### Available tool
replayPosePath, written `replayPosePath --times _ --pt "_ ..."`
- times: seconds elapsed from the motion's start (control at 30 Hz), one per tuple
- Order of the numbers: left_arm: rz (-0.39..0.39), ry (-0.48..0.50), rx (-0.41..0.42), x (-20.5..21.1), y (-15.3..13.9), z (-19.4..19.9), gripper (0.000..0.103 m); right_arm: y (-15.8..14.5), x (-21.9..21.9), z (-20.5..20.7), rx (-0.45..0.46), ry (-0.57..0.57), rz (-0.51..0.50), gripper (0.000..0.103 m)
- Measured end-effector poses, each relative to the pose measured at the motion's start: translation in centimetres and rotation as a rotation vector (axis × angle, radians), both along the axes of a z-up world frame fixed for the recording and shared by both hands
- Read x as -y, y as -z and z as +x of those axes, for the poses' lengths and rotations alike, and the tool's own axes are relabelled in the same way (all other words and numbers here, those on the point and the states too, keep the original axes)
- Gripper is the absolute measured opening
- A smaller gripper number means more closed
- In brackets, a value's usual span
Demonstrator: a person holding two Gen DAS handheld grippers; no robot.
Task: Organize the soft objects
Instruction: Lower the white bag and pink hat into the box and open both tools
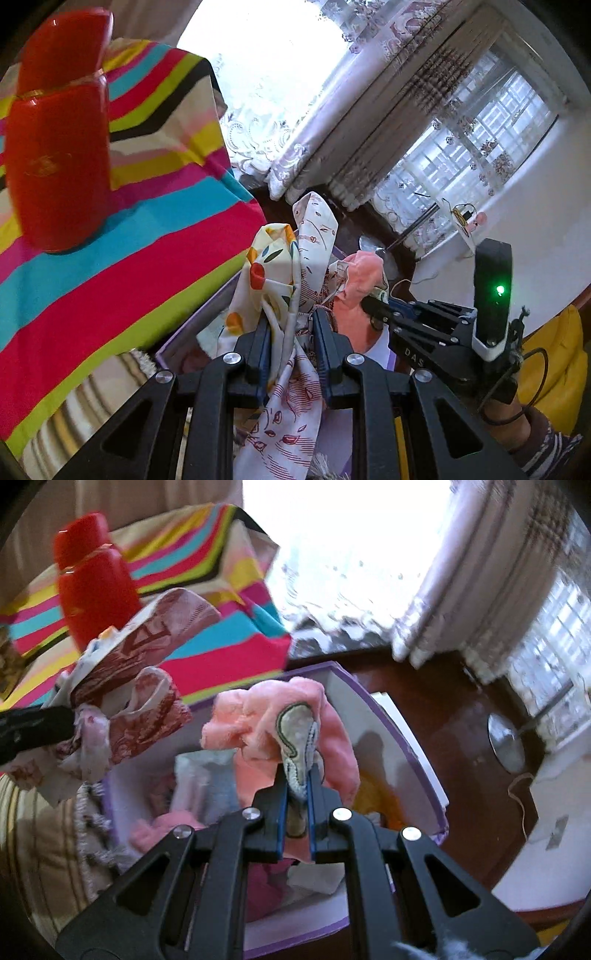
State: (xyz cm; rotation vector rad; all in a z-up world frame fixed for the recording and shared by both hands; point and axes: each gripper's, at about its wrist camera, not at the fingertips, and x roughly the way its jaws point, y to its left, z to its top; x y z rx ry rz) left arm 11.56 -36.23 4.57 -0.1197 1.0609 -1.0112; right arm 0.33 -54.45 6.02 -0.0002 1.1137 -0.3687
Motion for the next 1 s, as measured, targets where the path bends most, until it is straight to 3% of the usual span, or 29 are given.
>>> replayPosePath --times 0.2,0.27,0.33,0.37,0.47,0.73,1.0 --pt "-0.028 0.018 -0.05 -0.1 1.6 1.2 0.023 2.1 1.0 0.7 -0.039 0.042 -0.026 0.011" --pt "-0.04 0.032 -0.053 0.0 1.8 1.4 0.029 2.8 1.1 0.9 -0.047 0.049 -0.022 0.013" --pt "-0.039 0.048 -0.067 0.5 2.2 1.6 0.045 3.3 1.4 1.0 -0.046 0.061 0.001 0.023" --pt "-0.032 0.049 -0.07 0.8 2.3 1.6 0.058 3.5 1.7 0.9 -0.04 0.071 0.009 0.036" --pt "-0.018 0.046 -0.085 1.2 2.9 1.6 0.062 3.7 2.6 0.6 -0.017 0.097 -0.008 0.063" --pt "0.017 -0.078 -0.12 -0.6 3.7 2.4 0.062 4.0 4.5 -0.5 0.01 0.145 0.024 0.063" --pt "0.079 -0.113 -0.092 -1.6 3.2 0.9 0.062 2.9 4.6 -2.4 0.037 0.144 0.032 0.068"
